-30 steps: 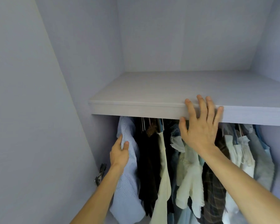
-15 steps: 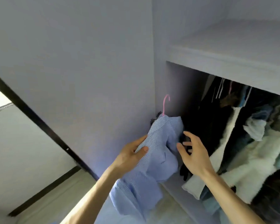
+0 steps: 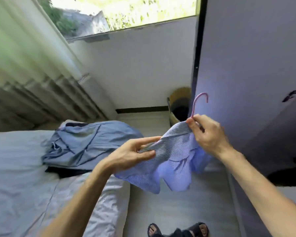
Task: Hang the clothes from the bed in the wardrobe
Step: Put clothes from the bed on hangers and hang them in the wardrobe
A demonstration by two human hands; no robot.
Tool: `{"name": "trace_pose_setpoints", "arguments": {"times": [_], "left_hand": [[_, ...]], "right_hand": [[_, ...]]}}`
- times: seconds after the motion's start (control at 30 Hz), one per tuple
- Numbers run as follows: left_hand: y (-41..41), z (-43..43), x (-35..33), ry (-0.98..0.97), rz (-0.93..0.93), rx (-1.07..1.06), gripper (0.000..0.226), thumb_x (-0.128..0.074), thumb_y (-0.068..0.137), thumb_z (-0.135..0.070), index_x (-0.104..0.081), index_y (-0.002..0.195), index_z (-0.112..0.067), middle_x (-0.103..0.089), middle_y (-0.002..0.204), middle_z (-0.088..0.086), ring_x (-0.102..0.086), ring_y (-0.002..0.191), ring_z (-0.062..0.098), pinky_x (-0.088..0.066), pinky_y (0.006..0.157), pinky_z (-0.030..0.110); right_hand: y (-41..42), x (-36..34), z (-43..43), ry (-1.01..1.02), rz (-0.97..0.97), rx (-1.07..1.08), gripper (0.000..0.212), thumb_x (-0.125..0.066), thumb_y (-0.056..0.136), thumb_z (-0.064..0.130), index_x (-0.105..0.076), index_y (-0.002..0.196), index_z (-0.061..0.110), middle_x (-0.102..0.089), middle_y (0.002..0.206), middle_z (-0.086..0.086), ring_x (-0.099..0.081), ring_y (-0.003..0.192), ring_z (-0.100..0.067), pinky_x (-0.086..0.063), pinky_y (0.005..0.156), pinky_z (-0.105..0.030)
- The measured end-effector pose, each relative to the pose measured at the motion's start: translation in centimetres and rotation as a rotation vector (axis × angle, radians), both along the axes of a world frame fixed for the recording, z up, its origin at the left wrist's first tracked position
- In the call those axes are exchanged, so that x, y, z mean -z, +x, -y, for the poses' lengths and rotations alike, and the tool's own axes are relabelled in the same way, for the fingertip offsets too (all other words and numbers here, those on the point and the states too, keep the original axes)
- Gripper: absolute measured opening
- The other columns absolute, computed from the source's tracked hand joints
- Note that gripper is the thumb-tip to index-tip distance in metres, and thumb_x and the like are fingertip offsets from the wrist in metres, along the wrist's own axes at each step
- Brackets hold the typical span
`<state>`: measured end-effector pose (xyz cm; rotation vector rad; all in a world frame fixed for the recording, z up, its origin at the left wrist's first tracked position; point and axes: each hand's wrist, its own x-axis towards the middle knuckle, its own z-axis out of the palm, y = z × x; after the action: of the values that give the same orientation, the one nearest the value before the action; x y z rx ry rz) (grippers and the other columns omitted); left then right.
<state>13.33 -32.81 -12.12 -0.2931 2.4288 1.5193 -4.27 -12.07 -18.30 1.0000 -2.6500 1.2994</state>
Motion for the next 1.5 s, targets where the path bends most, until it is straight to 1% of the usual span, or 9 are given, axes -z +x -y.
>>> {"name": "trace_pose_setpoints", "arguments": {"times": [0.27,0.43,0.63,0.77,1.0,1.1,1.23,1.37,1.5], "left_hand": [[15.2,1.8,1.0,-0.127,0.046,-0.359,0.018,-0.062,0.094,-0.027,-0.072,0.108,-0.022,-0.074,0.099,-0.01,-0.068,0.091,0.007,-0.052,0.083,0.029],[22.5,1.3,2.8,-0.26,-0.026,-0.658,0.005,-0.059,0.089,-0.028,-0.059,0.093,-0.031,-0.066,0.082,-0.013,-0.058,0.074,0.003,-0.048,0.072,0.029],[29.0,1.8,3.5,-0.18,-0.069,-0.918,0.026,-0.057,0.078,-0.041,-0.064,0.1,-0.029,-0.067,0.089,-0.011,-0.061,0.083,0.007,-0.05,0.079,0.031],[31.5,2.0,4.2,-0.197,-0.113,-1.069,0.036,-0.052,0.083,-0.044,-0.07,0.109,-0.027,-0.073,0.102,-0.009,-0.066,0.098,0.01,-0.051,0.09,0.034],[35.0,2.3,5.1,-0.126,-0.085,-1.342,0.023,-0.062,0.076,-0.05,-0.069,0.097,-0.047,-0.073,0.088,-0.016,-0.069,0.088,0.007,-0.053,0.086,0.037],[36.3,3.4,4.3,-0.067,-0.115,-1.434,0.022,-0.066,0.075,-0.046,-0.076,0.091,-0.034,-0.075,0.083,-0.008,-0.07,0.084,0.014,-0.054,0.085,0.043],[37.2,6.0,3.6,-0.061,-0.151,-1.486,0.018,-0.071,0.076,-0.044,-0.075,0.081,-0.028,-0.062,0.065,-0.004,-0.057,0.066,0.014,-0.041,0.07,0.035],[38.1,9.2,4.0,-0.061,-0.188,-1.562,0.043,-0.075,0.072,-0.051,-0.075,0.094,-0.013,-0.068,0.085,0.02,-0.064,0.081,0.024,-0.043,0.08,0.037],[40.1,13.4,4.2,-0.105,-0.103,-1.646,0.057,-0.074,0.086,-0.04,-0.059,0.134,-0.013,-0.058,0.133,0.002,-0.05,0.128,0.016,-0.035,0.105,0.029]], "right_hand": [[13.7,0.2,10.8,0.031,0.031,-0.456,0.038,-0.038,0.096,0.056,-0.061,0.09,0.026,-0.052,0.081,0.007,-0.051,0.076,-0.015,-0.04,0.068,-0.035],[21.8,0.4,14.6,0.024,-0.032,-0.63,0.037,-0.042,0.096,0.055,-0.066,0.093,0.027,-0.057,0.09,0.009,-0.052,0.081,-0.014,-0.04,0.07,-0.029],[28.0,0.2,18.2,0.011,-0.033,-0.761,0.022,-0.054,0.096,0.054,-0.061,0.095,0.033,-0.06,0.094,0.011,-0.054,0.083,-0.01,-0.049,0.071,-0.036],[30.5,-0.4,20.0,0.015,-0.034,-0.918,0.029,-0.048,0.092,0.057,-0.065,0.094,0.034,-0.056,0.088,0.016,-0.053,0.068,-0.003,-0.041,0.065,-0.017],[28.6,1.9,23.9,0.14,0.207,-1.088,0.039,-0.048,0.088,0.067,-0.066,0.111,0.041,-0.056,0.122,0.016,-0.064,0.09,-0.005,-0.047,0.077,-0.012],[25.7,4.3,26.5,0.219,0.363,-0.936,0.055,-0.05,0.083,0.075,-0.06,0.122,0.037,-0.046,0.133,0.007,-0.065,0.103,-0.017,-0.057,0.078,-0.03],[23.5,5.5,29.1,0.278,0.728,-0.831,0.048,-0.054,0.099,0.043,-0.039,0.143,0.033,-0.054,0.125,0.003,-0.065,0.077,-0.025,-0.052,0.067,-0.032],[22.7,7.5,31.6,0.44,0.925,-0.866,0.037,-0.068,0.092,0.033,-0.05,0.124,0.024,-0.06,0.112,0.002,-0.067,0.077,-0.027,-0.048,0.068,-0.034],[24.4,9.5,33.7,0.612,0.719,-0.928,0.014,-0.07,0.09,0.013,-0.057,0.093,0.008,-0.058,0.075,-0.007,-0.053,0.06,-0.02,-0.04,0.055,-0.031]]}}
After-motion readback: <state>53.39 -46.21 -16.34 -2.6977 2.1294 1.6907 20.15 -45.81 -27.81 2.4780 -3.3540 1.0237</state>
